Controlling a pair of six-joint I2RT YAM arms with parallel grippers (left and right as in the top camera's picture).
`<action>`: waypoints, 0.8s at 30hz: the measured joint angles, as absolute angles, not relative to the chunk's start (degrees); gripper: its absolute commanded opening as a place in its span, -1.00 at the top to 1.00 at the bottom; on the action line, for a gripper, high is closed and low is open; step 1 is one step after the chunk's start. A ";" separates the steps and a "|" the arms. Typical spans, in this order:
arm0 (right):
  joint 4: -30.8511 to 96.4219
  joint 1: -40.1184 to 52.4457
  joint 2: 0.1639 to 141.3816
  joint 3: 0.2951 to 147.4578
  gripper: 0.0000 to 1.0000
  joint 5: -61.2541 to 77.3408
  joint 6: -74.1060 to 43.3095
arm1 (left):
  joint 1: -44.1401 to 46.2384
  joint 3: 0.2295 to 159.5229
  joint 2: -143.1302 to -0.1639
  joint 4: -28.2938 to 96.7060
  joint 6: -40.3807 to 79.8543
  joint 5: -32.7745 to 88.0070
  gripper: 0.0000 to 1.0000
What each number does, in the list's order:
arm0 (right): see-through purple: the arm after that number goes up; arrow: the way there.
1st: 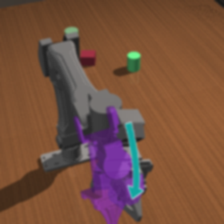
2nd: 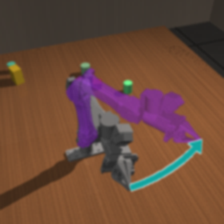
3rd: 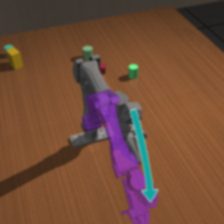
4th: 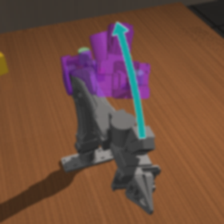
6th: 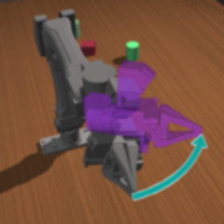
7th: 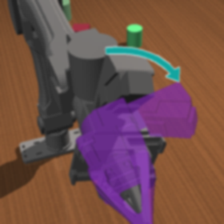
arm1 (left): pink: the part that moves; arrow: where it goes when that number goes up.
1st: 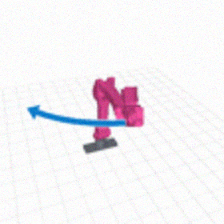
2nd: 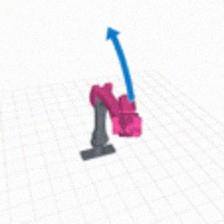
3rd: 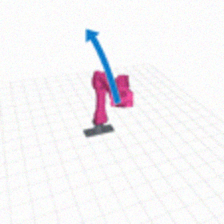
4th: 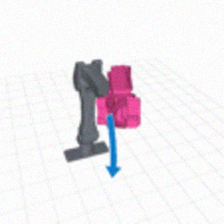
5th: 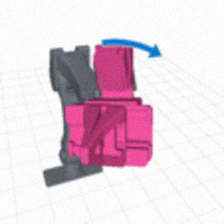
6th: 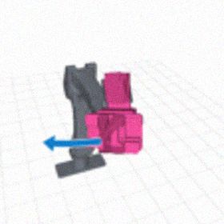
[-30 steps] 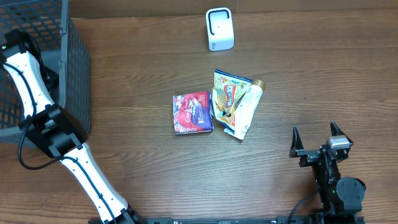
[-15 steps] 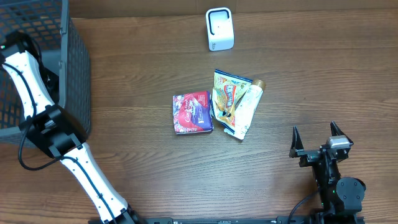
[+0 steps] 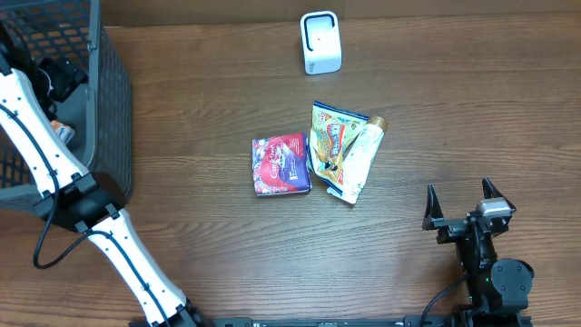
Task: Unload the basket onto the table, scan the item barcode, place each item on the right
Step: 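Reach the left gripper into the basket toward the small orange box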
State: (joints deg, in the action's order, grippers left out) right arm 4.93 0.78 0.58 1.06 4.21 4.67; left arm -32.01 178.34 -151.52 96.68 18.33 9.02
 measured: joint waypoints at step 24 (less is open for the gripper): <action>4.93 0.78 0.58 1.06 -1.00 4.21 4.71 | -38.79 133.60 -113.03 96.31 14.63 6.17 0.91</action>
